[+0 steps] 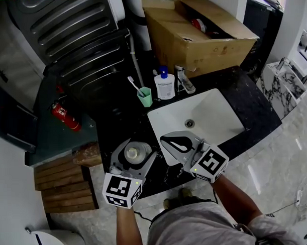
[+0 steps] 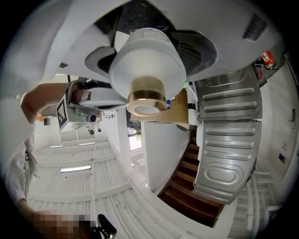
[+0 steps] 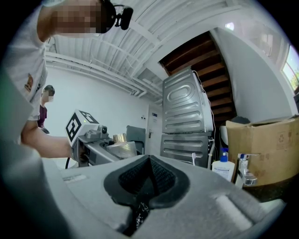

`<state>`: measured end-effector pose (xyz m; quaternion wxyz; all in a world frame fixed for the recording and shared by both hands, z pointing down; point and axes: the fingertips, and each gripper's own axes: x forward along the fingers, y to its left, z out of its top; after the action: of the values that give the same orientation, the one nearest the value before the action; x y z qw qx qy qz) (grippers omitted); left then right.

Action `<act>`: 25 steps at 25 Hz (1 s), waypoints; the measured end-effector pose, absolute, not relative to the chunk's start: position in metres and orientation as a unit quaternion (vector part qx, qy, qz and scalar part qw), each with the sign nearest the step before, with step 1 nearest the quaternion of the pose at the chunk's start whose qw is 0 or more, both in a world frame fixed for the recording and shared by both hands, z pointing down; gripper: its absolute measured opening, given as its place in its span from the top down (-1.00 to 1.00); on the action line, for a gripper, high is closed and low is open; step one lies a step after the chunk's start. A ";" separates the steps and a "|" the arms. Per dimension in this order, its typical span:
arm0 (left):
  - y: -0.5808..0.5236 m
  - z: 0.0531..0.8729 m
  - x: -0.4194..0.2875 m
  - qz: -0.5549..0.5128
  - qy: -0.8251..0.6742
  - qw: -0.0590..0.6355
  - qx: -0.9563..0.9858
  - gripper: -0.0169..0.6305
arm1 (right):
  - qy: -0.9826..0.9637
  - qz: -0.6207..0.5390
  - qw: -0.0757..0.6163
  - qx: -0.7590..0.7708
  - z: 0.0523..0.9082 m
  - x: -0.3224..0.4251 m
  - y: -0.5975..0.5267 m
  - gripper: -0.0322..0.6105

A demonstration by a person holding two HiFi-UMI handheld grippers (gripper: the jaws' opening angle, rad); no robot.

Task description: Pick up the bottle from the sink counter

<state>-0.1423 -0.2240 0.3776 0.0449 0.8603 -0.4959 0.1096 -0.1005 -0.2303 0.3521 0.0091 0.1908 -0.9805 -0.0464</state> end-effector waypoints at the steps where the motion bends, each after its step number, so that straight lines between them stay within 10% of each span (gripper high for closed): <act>1: -0.223 0.377 -0.142 0.110 -0.496 0.045 0.860 -0.07 | -0.980 -0.047 0.010 0.191 0.352 -0.101 -0.230 0.90; 25: -0.225 0.377 -0.144 0.113 -0.498 0.044 0.859 -0.08 | -0.982 -0.050 0.016 0.181 0.353 -0.104 -0.230 0.90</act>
<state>-0.1440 -0.2255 0.3768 0.0444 0.8588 -0.4977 0.1130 -0.1038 -0.2296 0.3530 0.0158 0.1809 -0.9821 -0.0501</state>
